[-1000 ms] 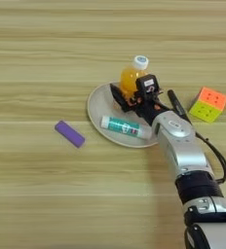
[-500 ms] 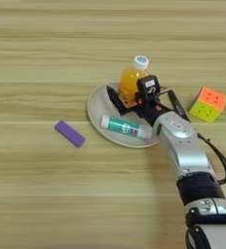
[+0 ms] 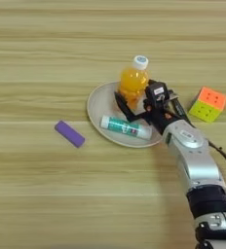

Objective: Move the objects on the table

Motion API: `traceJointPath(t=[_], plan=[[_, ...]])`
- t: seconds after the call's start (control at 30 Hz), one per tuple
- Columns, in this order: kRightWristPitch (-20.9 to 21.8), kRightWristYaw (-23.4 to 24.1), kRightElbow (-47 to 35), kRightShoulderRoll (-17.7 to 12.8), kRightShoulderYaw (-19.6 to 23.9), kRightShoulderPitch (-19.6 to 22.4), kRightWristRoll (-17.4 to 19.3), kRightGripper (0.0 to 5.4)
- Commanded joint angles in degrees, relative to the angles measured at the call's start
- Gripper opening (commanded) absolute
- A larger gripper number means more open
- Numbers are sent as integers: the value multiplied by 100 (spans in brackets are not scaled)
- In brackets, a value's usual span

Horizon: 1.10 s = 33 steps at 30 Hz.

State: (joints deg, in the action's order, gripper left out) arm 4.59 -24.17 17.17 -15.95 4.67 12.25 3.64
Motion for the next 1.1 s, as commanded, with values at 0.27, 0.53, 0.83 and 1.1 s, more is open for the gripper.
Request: traceJointPath(t=[0.27, 0.53, 0.83, 1.1], plan=[[-380, -135, -1665, -392, 226, -679, 190, 538], [-841, -403, -2562, -659, 421, -1399, 383, 538], [-1130, -687, -2803, -845, 405, -1576, 465, 538], [-1219, -821, -2455, -865, 265, -1510, 376, 538]])
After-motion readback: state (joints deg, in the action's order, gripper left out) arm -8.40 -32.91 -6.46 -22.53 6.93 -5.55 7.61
